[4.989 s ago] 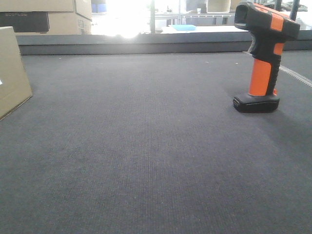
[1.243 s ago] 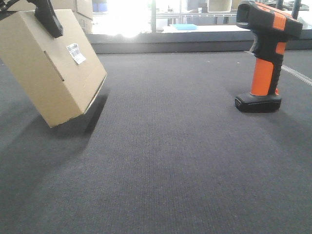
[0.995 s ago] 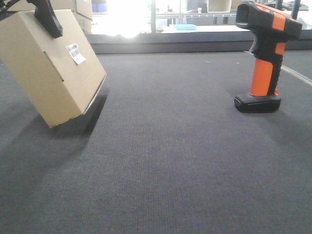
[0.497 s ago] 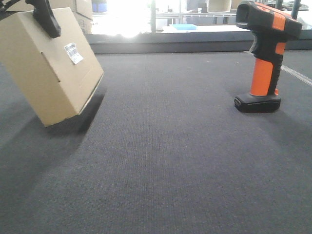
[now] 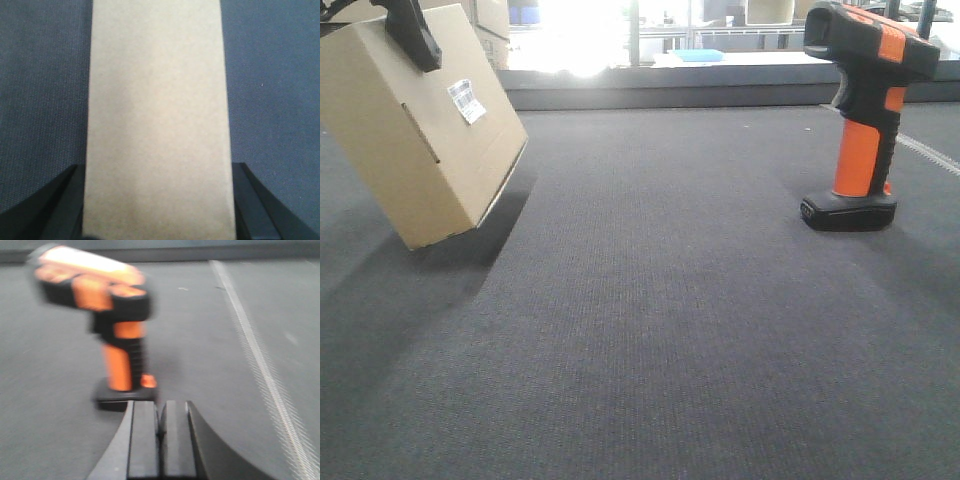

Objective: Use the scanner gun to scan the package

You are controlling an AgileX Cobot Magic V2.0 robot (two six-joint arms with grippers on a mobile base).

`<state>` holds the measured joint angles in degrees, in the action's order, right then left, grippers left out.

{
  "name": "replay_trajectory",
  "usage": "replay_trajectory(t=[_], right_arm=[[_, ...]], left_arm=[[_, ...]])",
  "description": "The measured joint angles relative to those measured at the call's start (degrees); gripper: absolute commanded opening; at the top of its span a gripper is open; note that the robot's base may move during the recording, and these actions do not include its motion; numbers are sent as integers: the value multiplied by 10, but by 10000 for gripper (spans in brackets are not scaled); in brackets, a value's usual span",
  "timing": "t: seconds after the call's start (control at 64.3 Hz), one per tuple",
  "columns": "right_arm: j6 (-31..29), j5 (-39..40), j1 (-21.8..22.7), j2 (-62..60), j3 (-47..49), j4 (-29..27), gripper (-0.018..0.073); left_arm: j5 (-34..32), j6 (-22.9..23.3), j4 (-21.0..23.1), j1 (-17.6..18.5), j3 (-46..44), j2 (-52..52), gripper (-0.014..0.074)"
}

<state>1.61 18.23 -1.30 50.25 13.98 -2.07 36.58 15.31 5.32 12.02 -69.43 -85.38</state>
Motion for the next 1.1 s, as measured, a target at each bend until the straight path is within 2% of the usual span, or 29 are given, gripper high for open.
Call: replay_trajectory(t=[0.14,0.357,0.451,0.622,0.699,0.839,1.103], right_arm=[[0,58,-34,55,2,10,-154],[2,156,-37,155,2,7,-147],[12,184,-37,200,3,7,-47],[32,292,-37,280,3,7,314],[38,347,-37,316,4,7,421],[43,412,-37,375,15,6,479],[49,430,-37,430,82,4,478]], left_arm=[[-1,0,0,0,0,0,15],[-1,0,0,0,0,0,15],[-2,0,0,0,0,0,15],[-2,0,0,0,0,0,15],[-2,0,0,0,0,0,15],[-3,0,0,0,0,0,15],[-6,0,0,0,0,0,15]])
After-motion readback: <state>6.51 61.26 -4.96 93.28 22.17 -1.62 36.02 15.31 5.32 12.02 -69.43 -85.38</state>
